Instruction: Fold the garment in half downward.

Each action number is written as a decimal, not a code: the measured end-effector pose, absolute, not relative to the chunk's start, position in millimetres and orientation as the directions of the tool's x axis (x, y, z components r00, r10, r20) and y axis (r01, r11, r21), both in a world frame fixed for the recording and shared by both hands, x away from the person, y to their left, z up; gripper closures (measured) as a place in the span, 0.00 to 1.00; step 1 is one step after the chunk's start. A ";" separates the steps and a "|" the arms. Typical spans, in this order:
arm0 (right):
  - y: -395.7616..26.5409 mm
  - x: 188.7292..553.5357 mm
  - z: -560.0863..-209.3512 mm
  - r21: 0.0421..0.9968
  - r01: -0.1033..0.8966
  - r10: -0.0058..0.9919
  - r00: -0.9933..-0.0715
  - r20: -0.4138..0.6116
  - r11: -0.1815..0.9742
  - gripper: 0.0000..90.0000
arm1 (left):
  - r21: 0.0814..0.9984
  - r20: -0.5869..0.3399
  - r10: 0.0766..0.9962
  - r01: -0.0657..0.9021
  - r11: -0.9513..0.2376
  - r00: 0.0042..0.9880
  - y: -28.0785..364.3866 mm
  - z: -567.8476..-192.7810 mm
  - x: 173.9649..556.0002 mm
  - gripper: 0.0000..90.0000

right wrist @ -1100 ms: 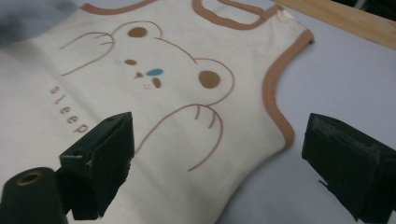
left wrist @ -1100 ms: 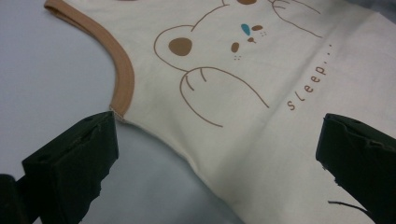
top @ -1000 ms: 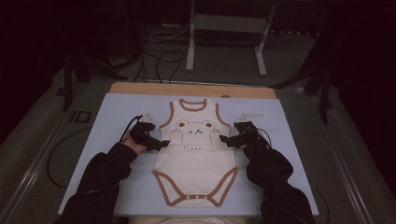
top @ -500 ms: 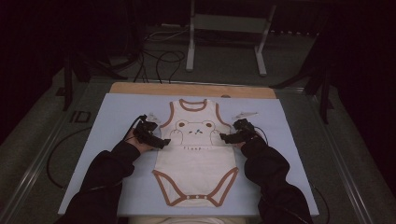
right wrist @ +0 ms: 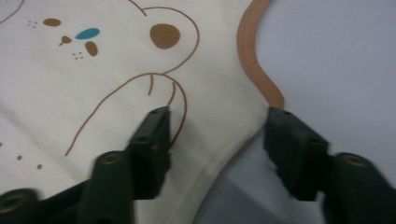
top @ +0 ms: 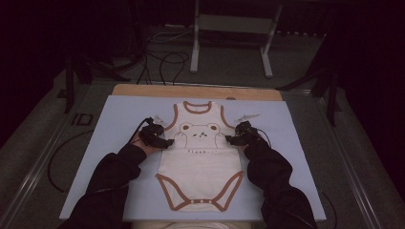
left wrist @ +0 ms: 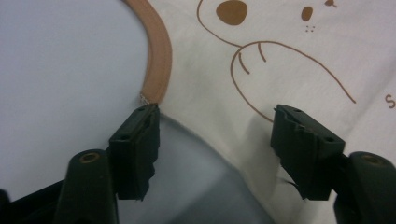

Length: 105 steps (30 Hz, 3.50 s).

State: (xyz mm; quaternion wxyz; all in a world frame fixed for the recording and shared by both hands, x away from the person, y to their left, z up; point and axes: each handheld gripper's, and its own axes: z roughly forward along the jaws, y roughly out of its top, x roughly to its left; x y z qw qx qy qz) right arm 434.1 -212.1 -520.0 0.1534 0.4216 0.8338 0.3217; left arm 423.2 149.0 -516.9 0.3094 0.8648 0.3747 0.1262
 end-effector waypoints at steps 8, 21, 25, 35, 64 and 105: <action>-208.9 433.1 -516.6 0.649 0.594 0.774 -0.633 0.013 0.475 0.81 | 0.630 -0.032 0.724 0.576 -0.520 0.689 142.5 -515.7 426.9 0.65; -203.5 431.3 -514.5 0.632 0.581 0.751 -0.660 -0.002 0.512 0.99 | 0.610 -0.058 0.719 0.595 -0.523 0.692 138.1 -512.7 429.2 0.99; -203.3 430.1 -513.5 0.633 0.579 0.752 -0.659 -0.008 0.513 1.00 | 0.618 -0.060 0.727 0.598 -0.510 0.684 139.1 -510.4 427.6 1.00; -207.1 423.9 -499.7 0.663 0.552 0.742 -0.670 -0.010 0.507 1.00 | 0.641 -0.058 0.715 0.575 -0.508 0.697 142.1 -496.7 421.4 1.00; -214.7 356.1 -461.9 0.706 0.464 0.673 -0.740 -0.024 0.535 1.00 | 0.659 -0.053 0.619 0.493 -0.567 0.783 152.5 -464.6 365.3 1.00; -222.6 261.3 -477.8 0.686 0.463 0.609 -0.792 0.037 0.561 0.99 | 0.656 -0.073 0.542 0.450 -0.606 0.837 155.8 -479.6 262.7 1.00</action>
